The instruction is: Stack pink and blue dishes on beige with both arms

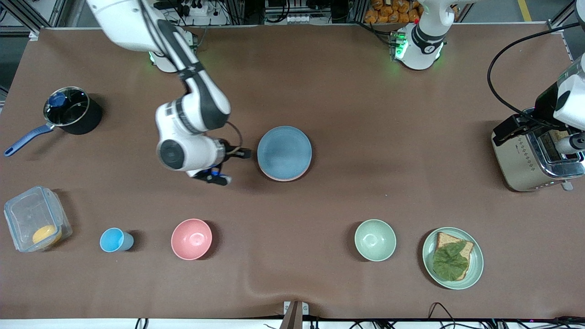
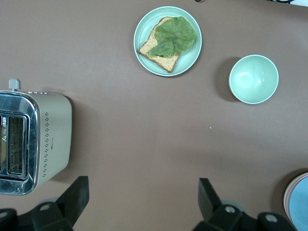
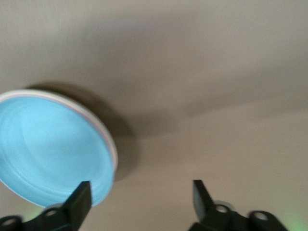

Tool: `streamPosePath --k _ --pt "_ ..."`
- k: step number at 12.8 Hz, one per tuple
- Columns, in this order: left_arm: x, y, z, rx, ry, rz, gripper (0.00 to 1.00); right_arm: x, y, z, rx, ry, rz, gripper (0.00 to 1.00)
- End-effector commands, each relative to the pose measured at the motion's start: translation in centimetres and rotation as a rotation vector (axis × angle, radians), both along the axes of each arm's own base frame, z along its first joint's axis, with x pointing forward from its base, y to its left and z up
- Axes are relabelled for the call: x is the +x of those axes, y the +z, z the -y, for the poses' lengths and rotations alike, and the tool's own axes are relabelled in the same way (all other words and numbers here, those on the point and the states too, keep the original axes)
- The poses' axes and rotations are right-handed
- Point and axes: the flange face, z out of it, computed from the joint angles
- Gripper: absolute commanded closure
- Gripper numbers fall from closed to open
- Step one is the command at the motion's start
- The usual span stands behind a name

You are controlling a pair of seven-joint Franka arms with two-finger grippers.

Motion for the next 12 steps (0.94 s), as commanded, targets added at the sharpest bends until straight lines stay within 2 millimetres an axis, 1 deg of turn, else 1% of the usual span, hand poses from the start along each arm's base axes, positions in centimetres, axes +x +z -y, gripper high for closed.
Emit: streamPosePath --k 1,3,4,5,6,7,8,10,11,12 --pt "-0.6 0.5 0.2 -0.017 -0.008 -0.007 0.00 1.4 5.6 8.6 -0.053 0.103 0.073 0.00" --pt "-0.7 0.5 0.1 -0.016 -0.010 -0.009 0.00 1.5 10.1 14.9 -0.077 0.182 0.118 0.00" --pt "-0.7 0.5 0.1 -0.016 -0.010 -0.009 0.00 1.3 12.7 18.5 -0.070 0.212 0.149 0.00" --pt "-0.6 0.4 0.1 -0.016 -0.010 -0.010 0.00 1.0 15.0 21.5 -0.057 0.239 0.184 0.00" --pt "-0.6 0.4 0.1 -0.016 -0.011 -0.010 0.00 0.5 17.8 24.0 -0.053 0.246 0.231 0.00" --pt "-0.6 0.4 0.1 -0.016 -0.007 -0.010 0.00 -0.3 20.3 24.7 -0.061 0.242 0.262 0.00" --pt "-0.5 0.3 0.2 -0.017 -0.004 -0.012 0.00 -0.8 22.4 24.7 -0.084 0.253 0.281 0.00" --pt "-0.5 0.1 0.0 -0.016 -0.008 -0.016 0.00 -0.6 27.5 23.6 -0.122 0.289 0.305 0.00" --pt "-0.4 0.0 0.0 -0.016 -0.008 -0.016 0.00 -0.4 29.2 23.0 -0.127 0.306 0.328 0.00" --pt "-0.3 -0.2 0.1 -0.017 -0.008 -0.021 0.00 -0.3 30.7 22.8 -0.145 0.322 0.358 0.00"
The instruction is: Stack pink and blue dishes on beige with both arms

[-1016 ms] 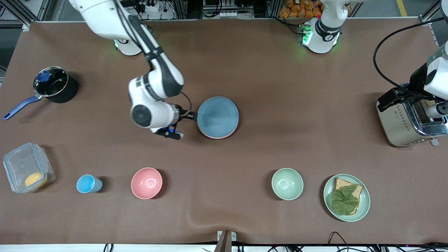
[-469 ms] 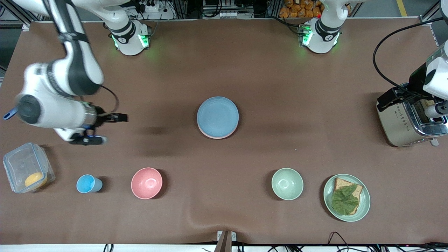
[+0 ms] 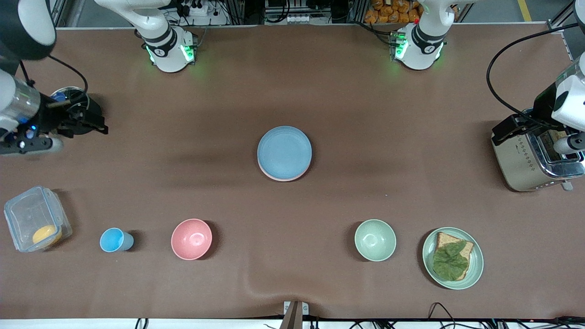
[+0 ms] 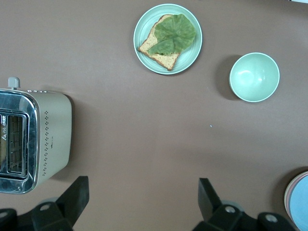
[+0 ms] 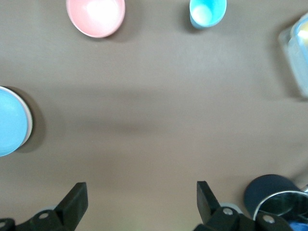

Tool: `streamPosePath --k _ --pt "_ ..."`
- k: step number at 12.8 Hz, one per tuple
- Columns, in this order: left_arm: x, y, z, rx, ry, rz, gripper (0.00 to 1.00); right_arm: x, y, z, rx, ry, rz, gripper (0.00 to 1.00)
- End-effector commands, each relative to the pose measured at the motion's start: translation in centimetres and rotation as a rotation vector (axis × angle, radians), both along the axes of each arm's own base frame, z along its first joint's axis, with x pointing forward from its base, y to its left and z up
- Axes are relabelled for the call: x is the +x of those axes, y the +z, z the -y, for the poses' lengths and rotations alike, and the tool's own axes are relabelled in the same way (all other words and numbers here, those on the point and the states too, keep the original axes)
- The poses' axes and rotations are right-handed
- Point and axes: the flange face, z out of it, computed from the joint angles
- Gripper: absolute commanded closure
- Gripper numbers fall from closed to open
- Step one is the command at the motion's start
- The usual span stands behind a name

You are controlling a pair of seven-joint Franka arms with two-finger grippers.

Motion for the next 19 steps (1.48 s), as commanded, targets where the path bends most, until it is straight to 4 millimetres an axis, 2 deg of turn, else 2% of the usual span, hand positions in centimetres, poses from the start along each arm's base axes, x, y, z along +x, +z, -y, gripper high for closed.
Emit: streamPosePath --k 1,3,7,9,19 --pt "-0.3 -0.2 -0.1 -0.017 -0.005 -0.017 0.00 0.8 4.0 -0.6 -0.068 0.030 0.066 0.00" --pt "-0.3 -0.2 -0.1 -0.018 -0.007 -0.017 0.00 0.9 6.1 -0.9 -0.077 0.027 0.111 0.00" --pt "-0.3 -0.4 -0.1 -0.018 -0.005 -0.020 0.00 0.8 5.4 -0.3 -0.079 -0.018 0.072 0.00" --pt "-0.3 -0.5 -0.2 -0.017 -0.004 -0.022 0.00 0.6 5.4 -0.8 -0.084 -0.092 0.062 0.00" --pt "-0.2 -0.5 -0.2 -0.017 -0.005 -0.023 0.00 0.6 4.7 -0.9 -0.084 -0.081 0.046 0.00"
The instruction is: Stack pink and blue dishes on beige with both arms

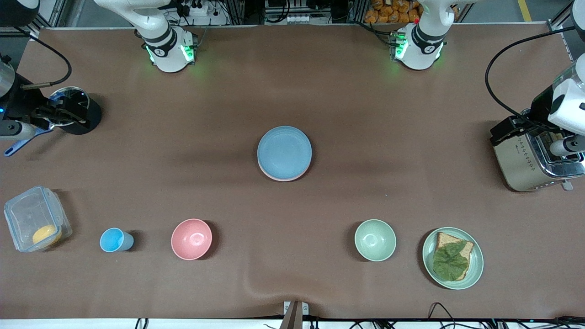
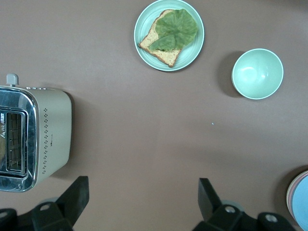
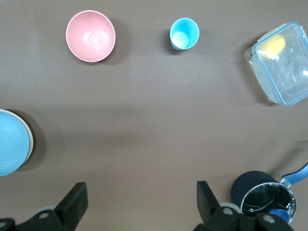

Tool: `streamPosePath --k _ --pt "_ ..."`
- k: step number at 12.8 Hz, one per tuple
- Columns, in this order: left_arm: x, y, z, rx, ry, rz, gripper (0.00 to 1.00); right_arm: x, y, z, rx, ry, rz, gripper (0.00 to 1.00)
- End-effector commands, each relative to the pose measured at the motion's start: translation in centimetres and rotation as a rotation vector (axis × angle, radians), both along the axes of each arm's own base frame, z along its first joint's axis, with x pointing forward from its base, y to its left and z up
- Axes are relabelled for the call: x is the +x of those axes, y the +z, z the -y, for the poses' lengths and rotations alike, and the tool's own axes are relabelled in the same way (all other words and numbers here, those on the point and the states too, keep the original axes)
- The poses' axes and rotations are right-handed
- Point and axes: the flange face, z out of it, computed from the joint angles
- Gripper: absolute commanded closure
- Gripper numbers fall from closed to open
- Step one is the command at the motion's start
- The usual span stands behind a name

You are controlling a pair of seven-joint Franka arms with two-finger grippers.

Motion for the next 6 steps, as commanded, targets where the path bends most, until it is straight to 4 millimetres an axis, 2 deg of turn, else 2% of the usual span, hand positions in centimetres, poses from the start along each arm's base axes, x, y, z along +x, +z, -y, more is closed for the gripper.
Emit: streamPosePath --k 1,6 --pt "-0.27 0.14 -0.10 -0.018 -0.008 -0.008 0.00 0.18 -0.05 -0.56 -0.023 -0.002 -0.009 0.00" --pt "-0.32 0.21 -0.19 -0.017 -0.006 -0.008 0.00 0.42 -0.56 -1.36 -0.023 0.012 -0.016 0.00"
